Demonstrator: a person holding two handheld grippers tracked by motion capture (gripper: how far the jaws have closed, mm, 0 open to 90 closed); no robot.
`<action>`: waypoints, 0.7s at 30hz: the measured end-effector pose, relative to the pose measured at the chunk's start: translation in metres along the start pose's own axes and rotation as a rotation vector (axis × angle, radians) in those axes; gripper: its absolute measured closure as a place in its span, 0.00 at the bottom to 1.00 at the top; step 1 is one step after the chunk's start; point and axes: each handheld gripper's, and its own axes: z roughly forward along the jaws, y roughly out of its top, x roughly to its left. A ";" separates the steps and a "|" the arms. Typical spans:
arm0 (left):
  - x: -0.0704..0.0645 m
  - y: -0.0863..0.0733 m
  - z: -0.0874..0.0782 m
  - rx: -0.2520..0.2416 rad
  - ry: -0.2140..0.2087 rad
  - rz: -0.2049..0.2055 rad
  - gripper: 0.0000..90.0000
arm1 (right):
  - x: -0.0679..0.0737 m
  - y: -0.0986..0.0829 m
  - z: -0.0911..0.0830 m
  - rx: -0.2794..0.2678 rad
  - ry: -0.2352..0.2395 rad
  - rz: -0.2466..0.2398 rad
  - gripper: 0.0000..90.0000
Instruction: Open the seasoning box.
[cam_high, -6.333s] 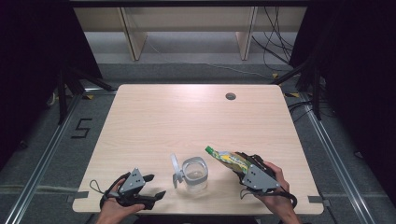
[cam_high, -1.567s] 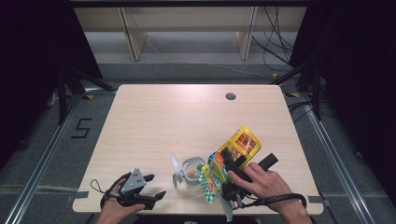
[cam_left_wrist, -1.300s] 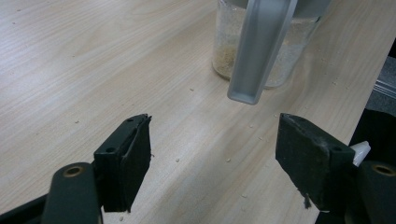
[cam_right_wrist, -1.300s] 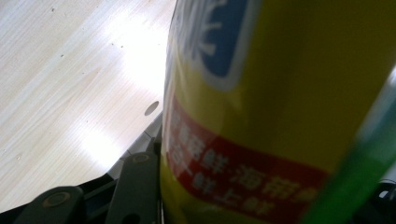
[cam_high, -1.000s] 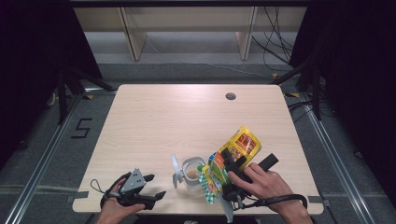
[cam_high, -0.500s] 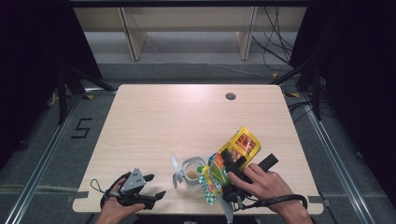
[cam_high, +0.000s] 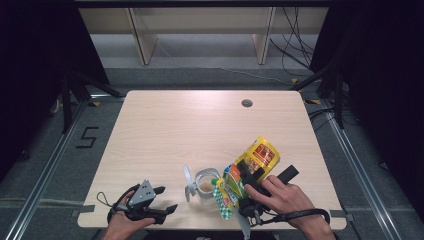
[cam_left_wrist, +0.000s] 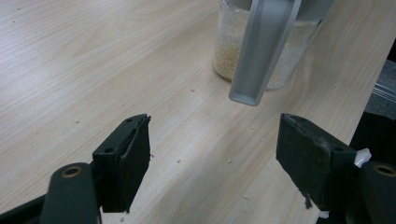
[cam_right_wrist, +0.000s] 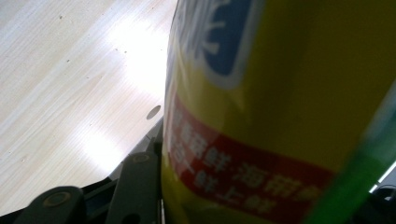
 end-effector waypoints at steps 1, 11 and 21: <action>0.002 0.000 -0.001 0.012 0.008 0.025 0.28 | -0.001 -0.001 -0.001 0.011 0.006 -0.019 0.65; 0.002 0.000 -0.001 0.011 0.012 0.008 0.28 | -0.001 -0.001 0.000 0.005 0.004 -0.017 0.65; 0.001 0.000 0.000 0.005 0.006 -0.001 0.28 | -0.001 0.001 -0.001 0.004 0.006 -0.005 0.66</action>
